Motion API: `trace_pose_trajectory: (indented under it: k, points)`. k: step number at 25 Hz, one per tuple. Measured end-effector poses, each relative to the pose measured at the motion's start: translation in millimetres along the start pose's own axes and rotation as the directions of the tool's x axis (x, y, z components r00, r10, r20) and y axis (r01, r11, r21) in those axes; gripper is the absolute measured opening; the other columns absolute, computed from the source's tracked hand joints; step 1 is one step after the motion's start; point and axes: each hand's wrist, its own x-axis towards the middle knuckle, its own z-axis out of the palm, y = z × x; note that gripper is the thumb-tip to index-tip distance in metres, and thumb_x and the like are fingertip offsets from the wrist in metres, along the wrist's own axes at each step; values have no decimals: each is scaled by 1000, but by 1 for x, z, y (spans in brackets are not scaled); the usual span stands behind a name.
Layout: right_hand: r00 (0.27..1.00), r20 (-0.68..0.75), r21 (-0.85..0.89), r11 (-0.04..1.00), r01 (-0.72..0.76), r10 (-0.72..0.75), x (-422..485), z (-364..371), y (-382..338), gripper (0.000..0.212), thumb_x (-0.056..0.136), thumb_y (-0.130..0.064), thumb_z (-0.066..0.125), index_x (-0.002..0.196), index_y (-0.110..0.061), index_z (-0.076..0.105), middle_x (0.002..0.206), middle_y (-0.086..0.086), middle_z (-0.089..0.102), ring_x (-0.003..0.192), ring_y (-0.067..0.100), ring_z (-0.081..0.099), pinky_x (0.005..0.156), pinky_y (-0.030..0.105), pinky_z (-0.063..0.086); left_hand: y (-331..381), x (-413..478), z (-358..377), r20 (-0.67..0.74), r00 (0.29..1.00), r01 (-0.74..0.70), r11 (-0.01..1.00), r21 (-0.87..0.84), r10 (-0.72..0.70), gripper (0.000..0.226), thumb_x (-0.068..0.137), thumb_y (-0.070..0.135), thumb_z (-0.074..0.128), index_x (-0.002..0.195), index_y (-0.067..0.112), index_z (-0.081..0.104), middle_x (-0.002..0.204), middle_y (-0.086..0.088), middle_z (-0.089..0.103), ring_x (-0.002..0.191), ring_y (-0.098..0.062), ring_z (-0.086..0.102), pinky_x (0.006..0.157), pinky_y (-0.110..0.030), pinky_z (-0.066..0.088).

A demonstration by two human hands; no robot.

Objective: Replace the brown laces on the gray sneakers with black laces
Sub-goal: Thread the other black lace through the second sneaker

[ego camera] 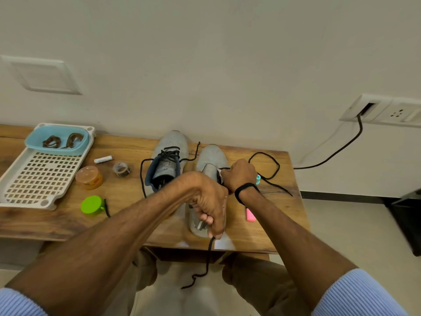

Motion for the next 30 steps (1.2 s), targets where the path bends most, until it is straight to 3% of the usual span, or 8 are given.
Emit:
trace_pose_trajectory:
  k: [9, 12, 16, 20, 22, 24, 25, 30]
  points:
    - [997, 43, 186, 980, -77, 70, 28, -31, 20, 50, 90, -51, 61, 78, -4, 72, 75, 10, 72, 76, 27, 70, 68, 33, 54, -10, -15, -24, -285, 958, -34, 991, -130, -4, 27, 83, 19, 79, 98, -2, 74, 79, -6, 73, 46, -3, 46, 42, -13, 40]
    - [976, -139, -16, 985, -173, 169, 54, -53, 58, 21, 92, -19, 61, 98, 0, 68, 102, 19, 70, 100, 35, 65, 74, 31, 47, -15, -10, -32, -607, 794, -70, 987, -141, -30, 24, 87, 24, 75, 91, 0, 75, 67, -2, 67, 46, -7, 47, 42, -15, 41]
    - [954, 14, -342, 898, -276, 299, 53, -39, 110, 33, 90, -27, 66, 113, -4, 62, 118, 18, 63, 110, 33, 58, 90, 36, 48, -22, -5, -40, -839, 542, -141, 977, -160, -60, 22, 88, 28, 73, 82, 7, 74, 70, -1, 71, 50, -8, 57, 51, -18, 50]
    - [975, 8, 102, 970, -220, 220, 72, -59, 90, 20, 96, -19, 56, 98, -1, 65, 101, 23, 65, 88, 32, 65, 81, 38, 49, -27, -5, -45, -909, 406, -296, 928, -224, -90, 22, 88, 26, 74, 79, 6, 73, 71, -6, 73, 53, -11, 64, 48, -20, 50]
    - [975, 84, 865, 471, -174, 207, 69, -96, 54, 22, 98, -15, 54, 80, -3, 60, 77, 16, 64, 61, 20, 62, 64, 31, 49, -29, -5, -48, -923, 369, -323, 916, -236, -108, 21, 89, 27, 73, 79, 8, 73, 72, -6, 74, 58, -15, 69, 52, -23, 54]
    - [993, 87, 974, -202, -102, -82, 54, -142, 16, 19, 98, -12, 54, 81, -5, 57, 75, 10, 64, 64, 15, 62, 61, 23, 51, -32, -4, -50, -940, 318, -333, 914, -230, -121, 21, 90, 26, 72, 79, 9, 73, 73, -7, 74, 64, -17, 72, 63, -26, 58]
    - [979, 45, 952, -287, -102, -197, 43, -160, 2, 16, 98, -14, 55, 84, -6, 57, 76, 8, 64, 67, 14, 61, 61, 21, 51, -31, -4, -51, -945, 303, -372, 898, -234, -121, 19, 91, 24, 70, 81, 8, 73, 76, -8, 74, 64, -17, 72, 65, -28, 59]
    - [936, 49, 846, 512, 147, -349, 2, -141, -22, 10, 92, -9, 65, 99, -2, 66, 78, 6, 68, 67, 12, 59, 61, 21, 51, -12, -21, -51, -820, 572, -734, 444, -514, -3, 33, 100, 33, 56, 111, 4, 67, 100, -10, 74, 73, -15, 68, 69, -28, 58]
